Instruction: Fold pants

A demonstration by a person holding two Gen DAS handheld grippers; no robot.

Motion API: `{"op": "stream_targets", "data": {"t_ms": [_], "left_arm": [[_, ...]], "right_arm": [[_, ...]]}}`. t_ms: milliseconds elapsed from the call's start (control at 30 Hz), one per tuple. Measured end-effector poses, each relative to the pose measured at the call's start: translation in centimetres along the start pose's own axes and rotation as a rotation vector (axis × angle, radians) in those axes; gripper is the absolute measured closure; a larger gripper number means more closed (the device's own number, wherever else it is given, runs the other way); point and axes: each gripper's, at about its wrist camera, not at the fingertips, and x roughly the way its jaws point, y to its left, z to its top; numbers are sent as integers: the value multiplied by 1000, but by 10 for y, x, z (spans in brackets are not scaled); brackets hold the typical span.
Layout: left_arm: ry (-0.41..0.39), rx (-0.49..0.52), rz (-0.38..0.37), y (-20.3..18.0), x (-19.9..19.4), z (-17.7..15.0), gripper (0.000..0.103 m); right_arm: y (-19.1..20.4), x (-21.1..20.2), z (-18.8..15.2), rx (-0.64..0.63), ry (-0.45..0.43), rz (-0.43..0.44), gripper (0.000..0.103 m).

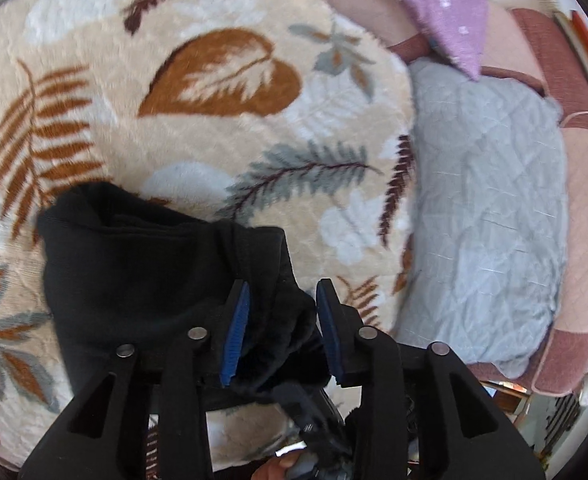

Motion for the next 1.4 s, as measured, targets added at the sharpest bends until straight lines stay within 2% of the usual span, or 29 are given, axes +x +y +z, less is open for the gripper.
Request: {"op": "stream_targets", "data": {"t_ms": [67,133,200,267,333,400,467,600,667,800,867,1000,1067,1233,1400], "left_arm": [[-33,7,-11,-1,-18,-1,70],[-70,6,-12,5,-34,-2,58],[-103,-9,10,17,-45,-5,52],[-104,-32,11,29,-48,-7,52],[-97,-57,-1,46,-50,-11,52],[-90,-69,8,54,-48,-14,52],[-75,-72,19,62,-45,-17,52],[-70,-61,-9,66,-47,-27,52],[-70,-35,-19,65,-48,-34,52],[-72,18,-29,70,-52,-51,52],[-81,44,-16,77,-53,-64,52],[-109,69,13,93,-50,-85,52],[-99,63,3,98,-44,-86,52],[-66,47,11,102,-26,-81,52],[-71,54,18,106,-20,-79,52]], "right_arm": [[-1,-11,2,6,-20,-3,61],[-2,-21,3,18,-36,-10,56],[-2,-28,4,27,-48,-20,56],[1,-29,5,22,-42,-10,52],[2,-20,5,15,-12,-29,51],[4,-10,5,24,15,-11,52],[7,0,4,32,16,-22,52],[10,11,5,7,44,-107,52],[10,4,7,25,56,-105,53],[10,-23,7,44,54,-98,40],[9,-37,6,48,51,-105,40],[19,-74,23,-8,-51,-124,39],[30,-76,35,-54,-50,-119,34],[71,-24,67,-166,65,-118,29],[108,63,62,-300,249,-113,29]]}}
